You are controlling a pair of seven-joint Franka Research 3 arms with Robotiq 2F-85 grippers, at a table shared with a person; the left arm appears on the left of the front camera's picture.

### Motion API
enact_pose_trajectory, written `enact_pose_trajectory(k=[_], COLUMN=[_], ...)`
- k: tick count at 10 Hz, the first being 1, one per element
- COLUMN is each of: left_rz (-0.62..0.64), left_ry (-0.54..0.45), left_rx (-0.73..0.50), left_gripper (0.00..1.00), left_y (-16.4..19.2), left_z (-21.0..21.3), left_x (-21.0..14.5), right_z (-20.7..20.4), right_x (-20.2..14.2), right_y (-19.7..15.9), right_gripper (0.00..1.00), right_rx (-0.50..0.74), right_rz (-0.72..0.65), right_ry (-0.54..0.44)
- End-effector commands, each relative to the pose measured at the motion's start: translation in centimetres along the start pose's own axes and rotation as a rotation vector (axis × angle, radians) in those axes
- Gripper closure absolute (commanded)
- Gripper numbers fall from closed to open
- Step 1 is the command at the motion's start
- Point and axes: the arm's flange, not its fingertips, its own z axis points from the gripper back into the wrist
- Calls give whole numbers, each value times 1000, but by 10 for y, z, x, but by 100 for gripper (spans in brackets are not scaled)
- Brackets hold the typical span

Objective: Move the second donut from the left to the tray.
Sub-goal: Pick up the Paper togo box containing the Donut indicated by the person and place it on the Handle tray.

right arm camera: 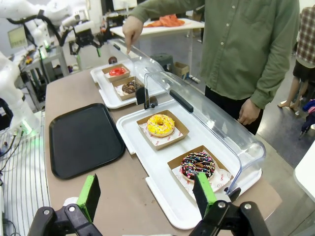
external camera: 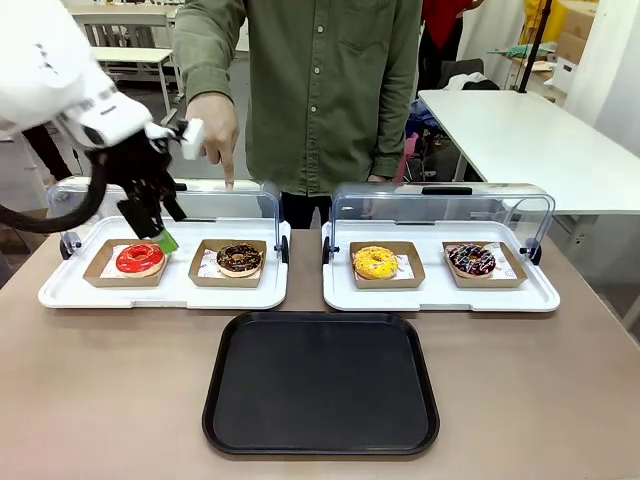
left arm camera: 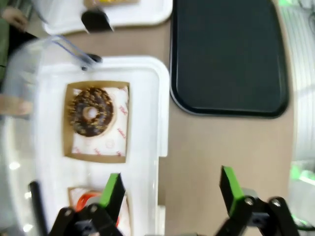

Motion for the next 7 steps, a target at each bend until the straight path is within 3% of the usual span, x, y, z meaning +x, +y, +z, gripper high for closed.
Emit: enact_pose_trajectory(k=[1,7], left_rz=[-12,-67], left_ry=[113,149], left_rx=[42,117], left_gripper=[0,0], left_y=[3,33], left_z=[-23,-92], left_x=[7,-13], right_z=[0,0], right_x=[1,1], right_y=[-3,-3], right_gripper=[0,0], right_rx=[-3,-3], right_rz=[25,25], right_ry=[-29,-29])
